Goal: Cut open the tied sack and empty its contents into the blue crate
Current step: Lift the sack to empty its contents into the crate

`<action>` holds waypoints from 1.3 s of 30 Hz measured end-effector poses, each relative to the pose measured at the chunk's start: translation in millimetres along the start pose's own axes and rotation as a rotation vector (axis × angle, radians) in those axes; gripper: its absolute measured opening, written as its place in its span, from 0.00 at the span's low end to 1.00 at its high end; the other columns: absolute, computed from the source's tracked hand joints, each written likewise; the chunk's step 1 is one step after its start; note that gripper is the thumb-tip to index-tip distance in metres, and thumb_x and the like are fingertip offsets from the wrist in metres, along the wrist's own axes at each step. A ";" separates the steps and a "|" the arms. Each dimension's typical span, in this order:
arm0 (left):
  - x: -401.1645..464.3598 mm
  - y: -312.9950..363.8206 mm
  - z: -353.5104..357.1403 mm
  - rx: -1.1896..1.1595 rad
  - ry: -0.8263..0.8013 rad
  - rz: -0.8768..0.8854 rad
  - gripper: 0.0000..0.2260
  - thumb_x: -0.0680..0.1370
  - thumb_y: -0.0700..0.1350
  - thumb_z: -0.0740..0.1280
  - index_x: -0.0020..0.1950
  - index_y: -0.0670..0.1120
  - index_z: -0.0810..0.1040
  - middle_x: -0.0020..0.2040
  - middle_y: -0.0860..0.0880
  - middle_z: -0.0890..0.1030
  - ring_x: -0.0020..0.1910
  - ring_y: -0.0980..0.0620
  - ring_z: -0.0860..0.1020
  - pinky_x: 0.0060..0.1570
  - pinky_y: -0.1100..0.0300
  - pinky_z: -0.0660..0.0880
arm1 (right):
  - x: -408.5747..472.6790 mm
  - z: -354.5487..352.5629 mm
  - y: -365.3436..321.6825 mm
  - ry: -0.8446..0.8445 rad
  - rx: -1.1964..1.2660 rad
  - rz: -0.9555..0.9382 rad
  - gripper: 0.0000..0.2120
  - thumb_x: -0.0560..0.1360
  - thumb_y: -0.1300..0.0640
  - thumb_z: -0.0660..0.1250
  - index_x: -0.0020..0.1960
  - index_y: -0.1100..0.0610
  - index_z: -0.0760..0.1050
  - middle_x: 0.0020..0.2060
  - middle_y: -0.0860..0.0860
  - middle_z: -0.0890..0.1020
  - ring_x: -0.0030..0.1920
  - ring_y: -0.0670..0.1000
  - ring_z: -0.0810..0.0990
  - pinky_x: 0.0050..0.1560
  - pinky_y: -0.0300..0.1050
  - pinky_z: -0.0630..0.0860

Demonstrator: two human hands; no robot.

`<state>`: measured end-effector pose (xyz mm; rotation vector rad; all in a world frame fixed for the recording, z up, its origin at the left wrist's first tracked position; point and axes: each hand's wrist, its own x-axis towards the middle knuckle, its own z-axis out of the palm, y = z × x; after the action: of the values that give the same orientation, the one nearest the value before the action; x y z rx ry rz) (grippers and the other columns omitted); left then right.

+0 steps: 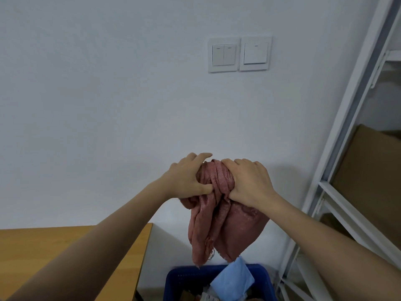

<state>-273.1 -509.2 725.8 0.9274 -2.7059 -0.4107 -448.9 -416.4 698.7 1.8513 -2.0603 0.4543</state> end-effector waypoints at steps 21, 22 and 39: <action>7.0 5.9 18.6 0.391 0.170 0.020 0.17 0.69 0.54 0.67 0.52 0.49 0.69 0.40 0.52 0.74 0.39 0.46 0.77 0.34 0.55 0.68 | 3.2 -12.9 0.8 -0.246 0.383 0.177 0.34 0.59 0.50 0.72 0.64 0.43 0.68 0.53 0.45 0.79 0.53 0.52 0.77 0.49 0.46 0.74; 7.9 3.2 18.5 0.328 0.158 -0.021 0.16 0.67 0.53 0.69 0.49 0.50 0.69 0.38 0.53 0.75 0.38 0.46 0.77 0.35 0.56 0.68 | 3.2 -10.6 0.7 -0.219 0.378 0.151 0.35 0.60 0.50 0.72 0.66 0.42 0.66 0.56 0.46 0.78 0.56 0.52 0.76 0.52 0.47 0.73; 2.6 -5.4 1.8 -0.654 -0.001 -0.373 0.15 0.59 0.37 0.74 0.41 0.32 0.78 0.34 0.41 0.81 0.31 0.44 0.80 0.35 0.52 0.80 | -1.9 6.5 -10.3 0.057 -0.202 -0.158 0.63 0.54 0.31 0.74 0.78 0.51 0.45 0.77 0.58 0.53 0.77 0.60 0.49 0.72 0.70 0.47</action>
<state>-272.6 -514.6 722.7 1.1934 -2.1360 -1.2660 -438.8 -418.8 692.2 1.8399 -1.8321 0.2454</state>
